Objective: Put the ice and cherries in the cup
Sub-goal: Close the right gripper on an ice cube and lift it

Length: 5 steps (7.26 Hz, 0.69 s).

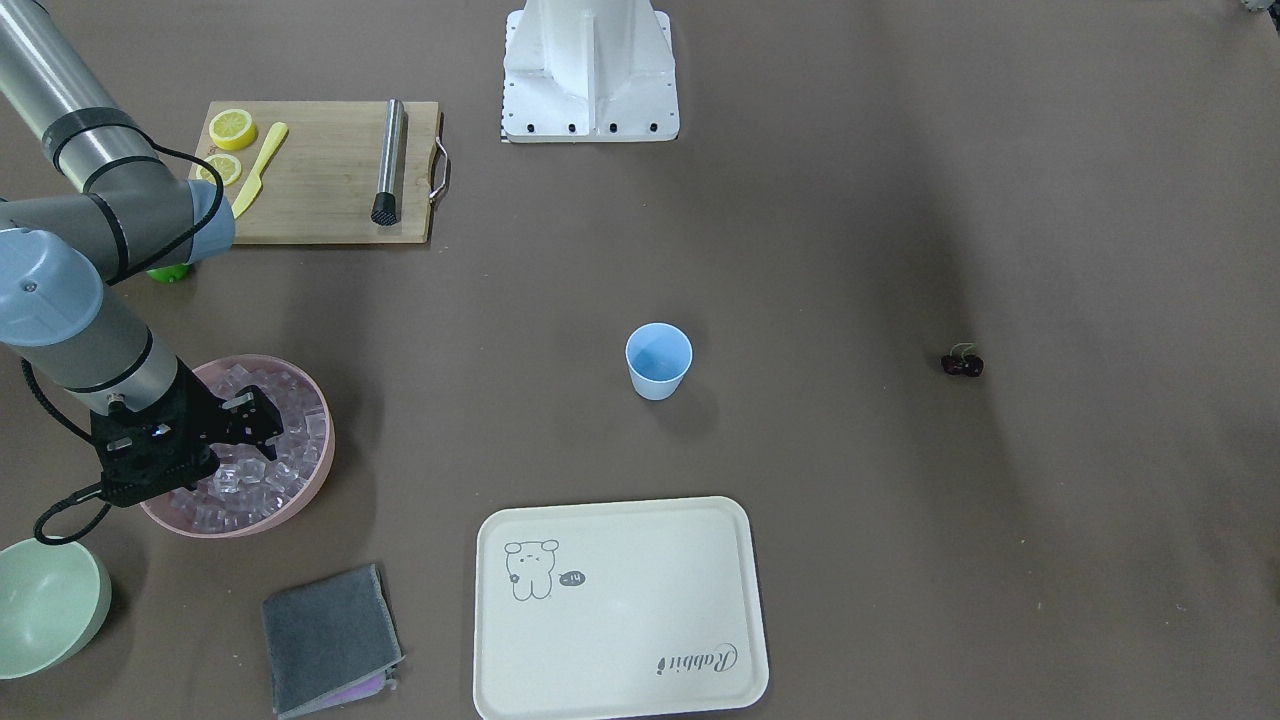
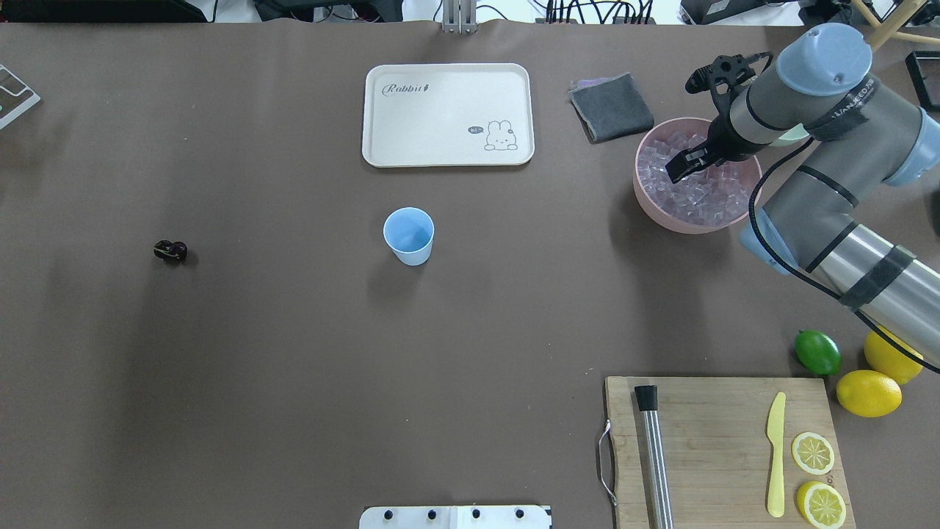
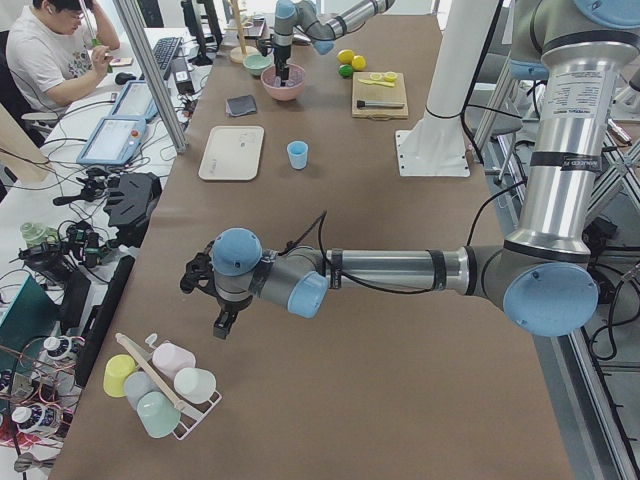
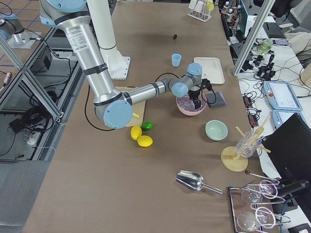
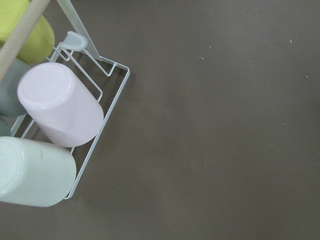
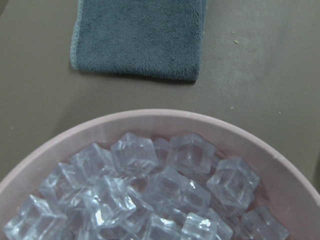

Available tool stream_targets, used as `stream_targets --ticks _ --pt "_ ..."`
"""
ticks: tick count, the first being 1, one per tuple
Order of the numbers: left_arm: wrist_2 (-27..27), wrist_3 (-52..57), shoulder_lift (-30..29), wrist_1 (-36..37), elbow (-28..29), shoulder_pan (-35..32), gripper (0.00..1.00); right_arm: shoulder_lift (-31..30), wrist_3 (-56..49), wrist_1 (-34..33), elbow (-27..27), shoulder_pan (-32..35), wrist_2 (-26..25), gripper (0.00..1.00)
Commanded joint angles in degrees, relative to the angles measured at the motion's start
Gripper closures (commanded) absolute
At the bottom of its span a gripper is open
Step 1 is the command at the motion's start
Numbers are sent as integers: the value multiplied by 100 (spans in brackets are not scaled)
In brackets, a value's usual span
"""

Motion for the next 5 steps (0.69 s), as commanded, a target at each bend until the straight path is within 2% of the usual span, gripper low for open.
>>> stream_targets --ticks 1,2,4,5 --pt "9 0 1 4 0 8 2 3 10 2 -2 -7 -14 28" --pt "0 0 1 4 26 8 2 3 19 2 -2 -7 -14 45" --pt "9 0 -8 -127 140 8 2 3 19 2 6 10 -5 68" --pt "9 0 -17 -163 184 17 2 3 28 2 24 28 -5 77"
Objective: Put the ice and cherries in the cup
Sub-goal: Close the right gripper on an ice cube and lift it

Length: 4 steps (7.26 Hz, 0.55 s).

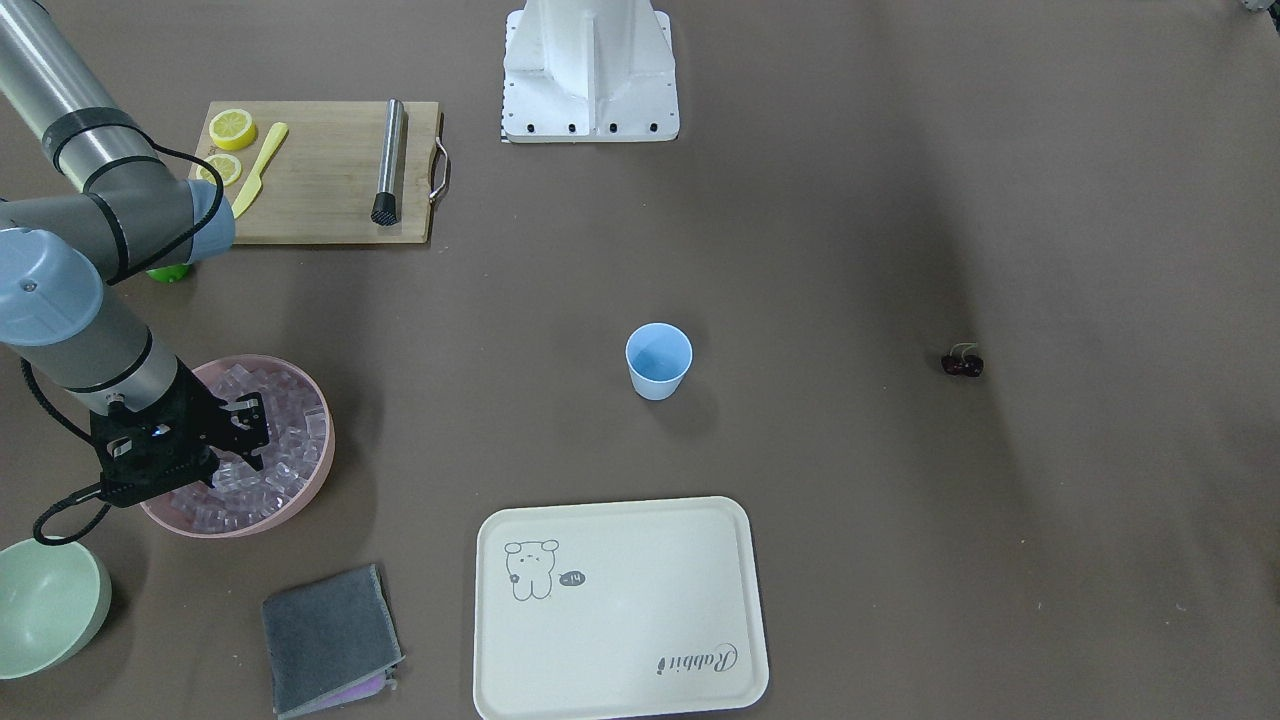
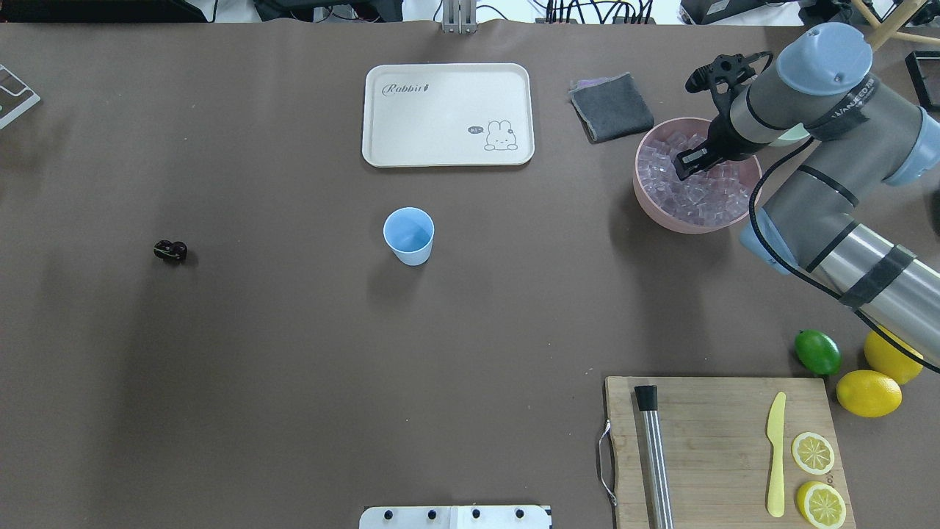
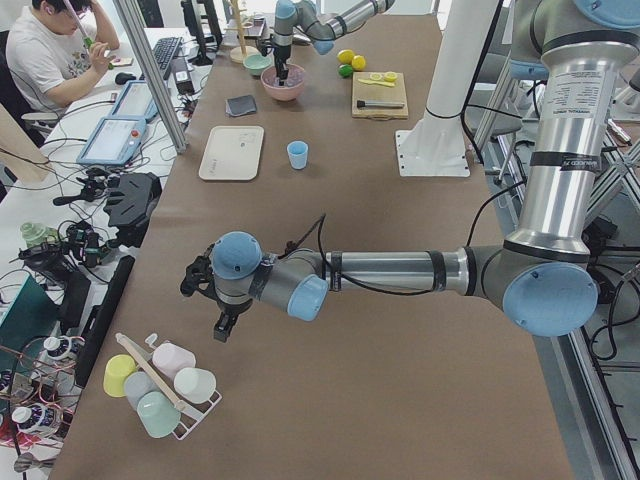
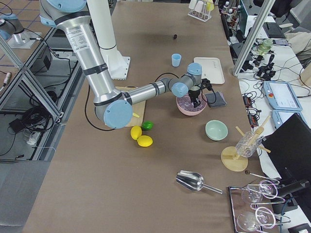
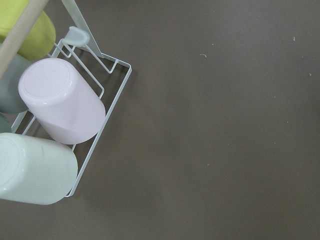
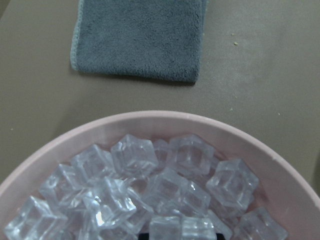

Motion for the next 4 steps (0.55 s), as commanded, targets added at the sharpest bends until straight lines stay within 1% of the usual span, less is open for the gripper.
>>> stream_targets --ticks 1,2,4 --pt "3 0 1 -73 52 6 2 0 11 0 43 35 27 78" --pt "3 0 1 -74 52 6 2 0 11 -35 130 105 63 85" --pt "3 -9 1 -108 52 6 2 87 37 -210 385 351 474 91"
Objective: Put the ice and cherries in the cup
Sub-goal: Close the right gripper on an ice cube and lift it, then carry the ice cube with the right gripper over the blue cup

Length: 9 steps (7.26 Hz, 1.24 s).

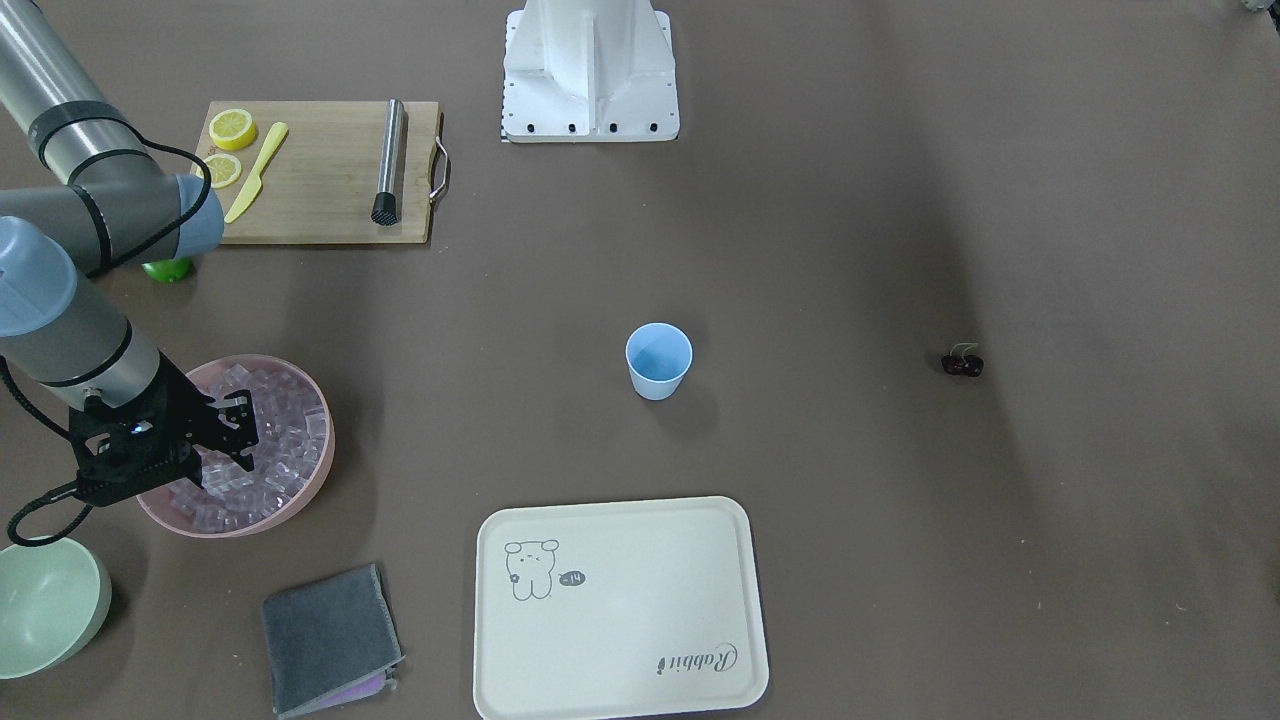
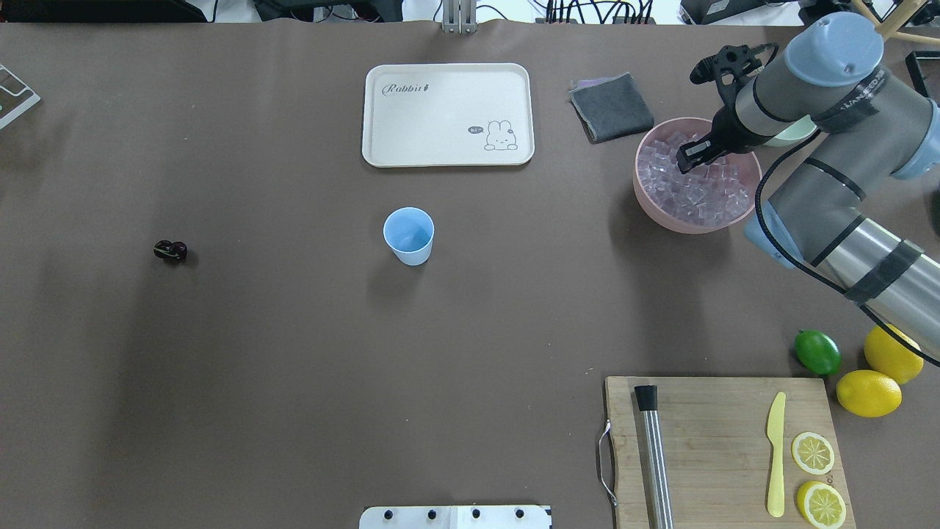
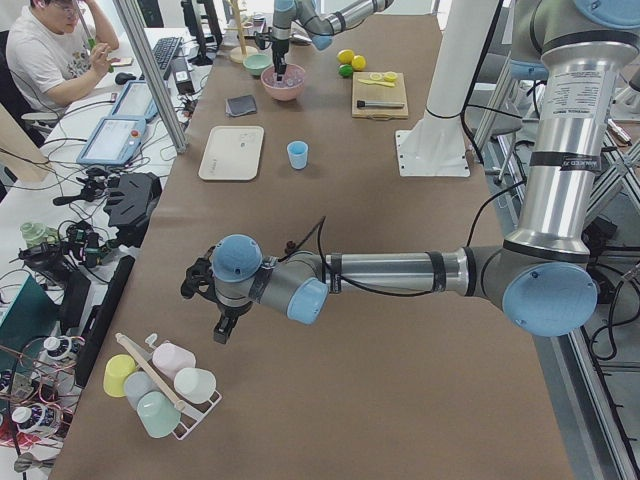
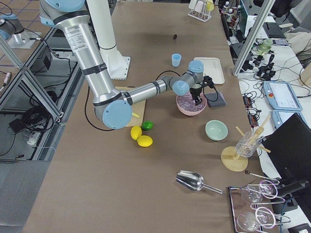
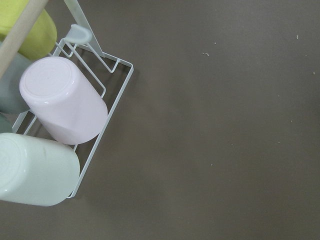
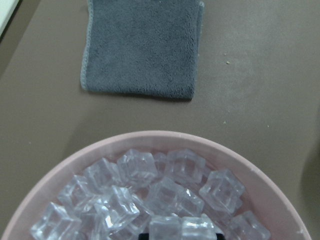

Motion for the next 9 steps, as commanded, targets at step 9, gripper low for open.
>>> stream_targets --ticks 9 --pt "0 -7 -448 -28 13 703 2 2921 3563 -1320 185 -2515 -1939 91"
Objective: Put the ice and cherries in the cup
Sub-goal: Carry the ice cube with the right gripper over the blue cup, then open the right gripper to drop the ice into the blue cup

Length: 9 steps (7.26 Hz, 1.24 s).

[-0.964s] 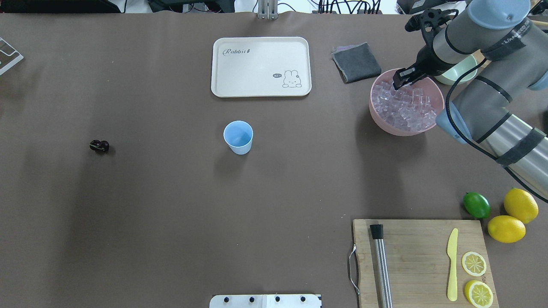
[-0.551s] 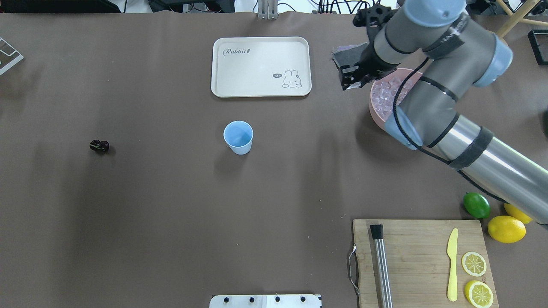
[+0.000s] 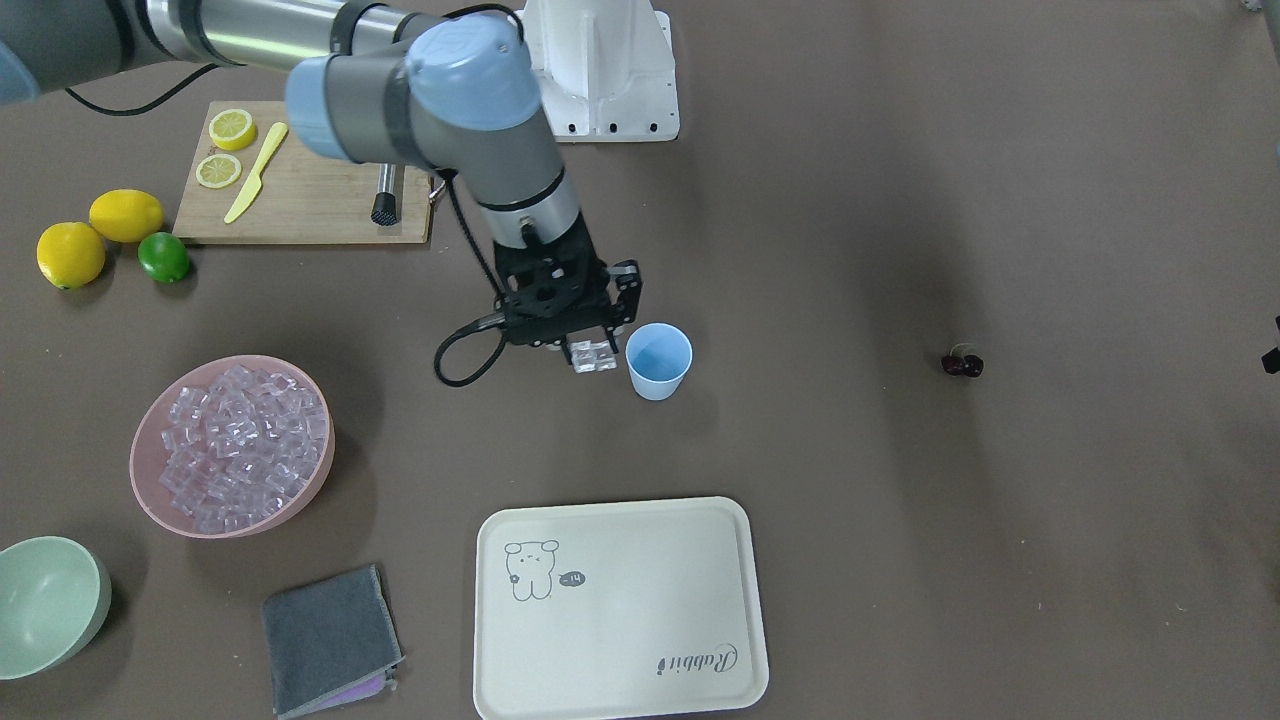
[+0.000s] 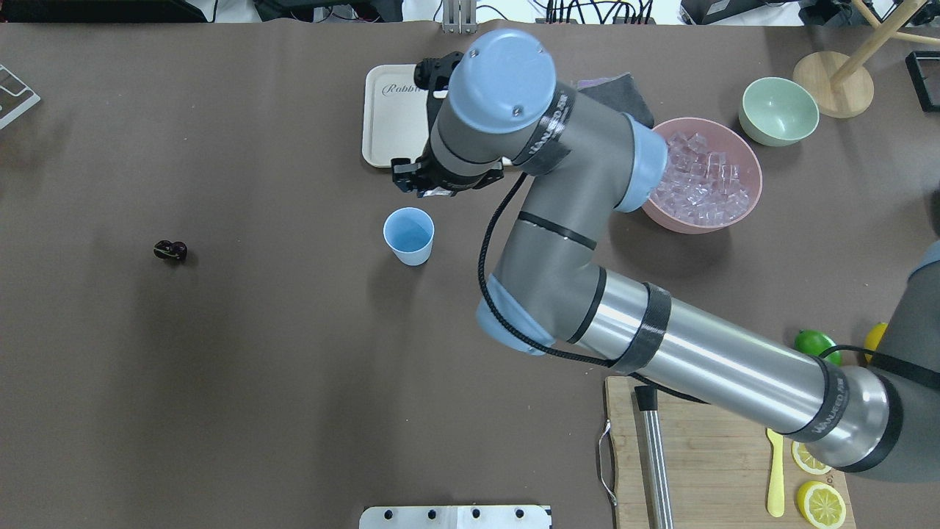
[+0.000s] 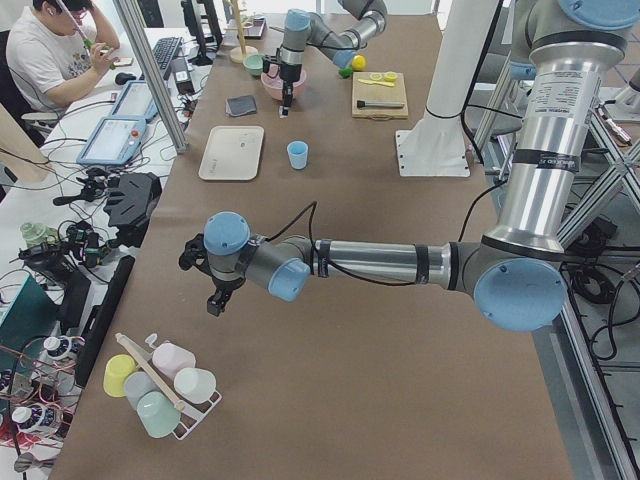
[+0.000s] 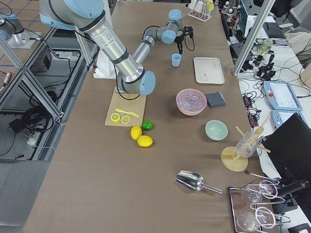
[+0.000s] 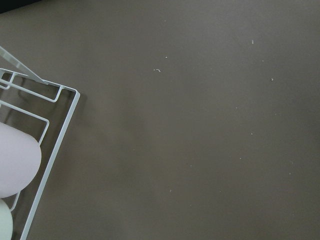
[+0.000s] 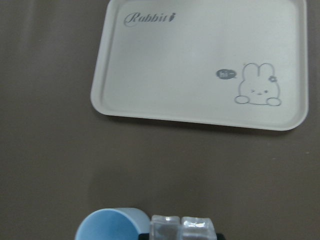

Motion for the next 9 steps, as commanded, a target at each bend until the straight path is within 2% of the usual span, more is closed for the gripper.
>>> stream_targets --ticks 1,3,5,6,8,9 --pt "-2 5 -29 0 37 78 2 185 56 -3 -167 -251 -348 91" --pt "-2 5 -3 0 19 78 2 177 38 24 -396 -294 -383 87" --pt "-11 14 -3 0 19 78 2 177 38 24 -423 -487 -725 83" --pt "-2 14 -3 0 19 78 2 168 38 33 -510 -532 -805 76" --pt "-2 13 -21 0 11 78 2 185 38 33 -546 -629 -1050 55" --pt "-2 14 -21 0 11 78 2 186 38 33 -546 -629 -1051 53"
